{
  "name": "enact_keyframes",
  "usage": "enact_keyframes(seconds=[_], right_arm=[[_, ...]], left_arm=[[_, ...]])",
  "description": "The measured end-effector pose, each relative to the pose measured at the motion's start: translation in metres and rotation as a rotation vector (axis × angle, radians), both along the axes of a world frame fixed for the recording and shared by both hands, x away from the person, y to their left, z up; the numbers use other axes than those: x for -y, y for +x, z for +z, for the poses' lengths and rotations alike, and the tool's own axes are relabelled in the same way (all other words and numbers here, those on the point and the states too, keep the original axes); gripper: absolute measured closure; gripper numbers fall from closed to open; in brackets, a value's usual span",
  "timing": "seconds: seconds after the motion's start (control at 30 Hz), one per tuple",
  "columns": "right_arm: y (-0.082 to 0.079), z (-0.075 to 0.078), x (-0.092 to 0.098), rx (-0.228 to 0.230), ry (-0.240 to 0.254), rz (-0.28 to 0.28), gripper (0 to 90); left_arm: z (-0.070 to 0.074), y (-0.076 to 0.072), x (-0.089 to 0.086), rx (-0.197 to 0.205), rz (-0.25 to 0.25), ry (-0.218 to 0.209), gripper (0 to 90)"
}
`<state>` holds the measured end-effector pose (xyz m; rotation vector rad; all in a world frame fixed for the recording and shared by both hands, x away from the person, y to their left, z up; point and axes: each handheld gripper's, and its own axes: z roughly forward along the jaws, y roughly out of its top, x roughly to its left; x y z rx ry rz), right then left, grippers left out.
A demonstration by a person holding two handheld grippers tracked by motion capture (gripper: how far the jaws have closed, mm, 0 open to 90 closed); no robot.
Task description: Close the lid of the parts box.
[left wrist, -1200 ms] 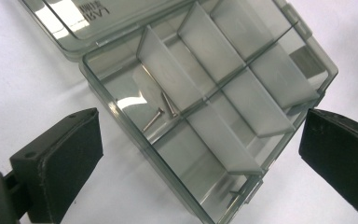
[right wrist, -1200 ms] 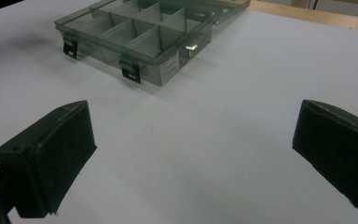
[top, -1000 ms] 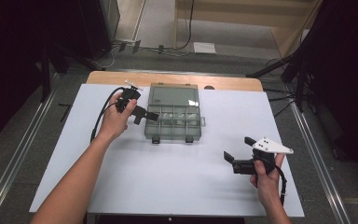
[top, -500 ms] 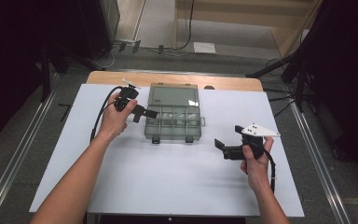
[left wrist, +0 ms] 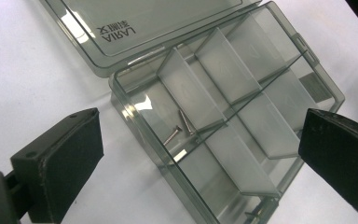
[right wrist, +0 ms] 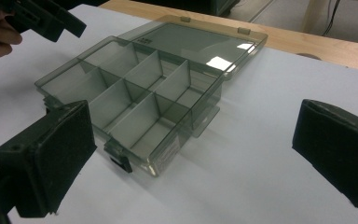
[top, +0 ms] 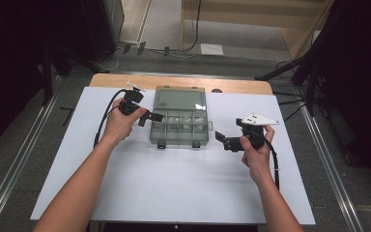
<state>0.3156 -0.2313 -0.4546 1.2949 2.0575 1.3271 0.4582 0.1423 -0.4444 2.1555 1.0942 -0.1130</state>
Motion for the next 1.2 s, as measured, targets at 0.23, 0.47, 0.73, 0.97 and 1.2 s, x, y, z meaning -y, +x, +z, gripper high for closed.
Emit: enact_keyframes(seconds=[0.23,0.47,0.73,0.97,1.2], right_arm=[[0.02,0.008,-0.007,-0.007,-0.005,0.001,0.0],[0.036,0.012,-0.009,-0.02,0.013,-0.011,3.3],[0.057,0.007,-0.017,-0.053,0.013,-0.04,12.8],[0.073,0.002,-0.025,-0.098,0.031,-0.043,20.8],[0.092,-0.005,-0.029,-0.144,0.021,-0.068,37.8]], left_arm=[[0.001,0.003,0.001,-0.003,0.02,-0.022,0.0],[0.0,0.006,0.004,0.0,0.01,-0.023,0.0],[-0.001,0.013,0.003,-0.003,0.045,-0.059,0.0],[-0.001,0.02,0.005,-0.006,0.071,-0.054,4.7],[-0.003,0.033,0.008,-0.03,0.142,-0.031,15.0]])
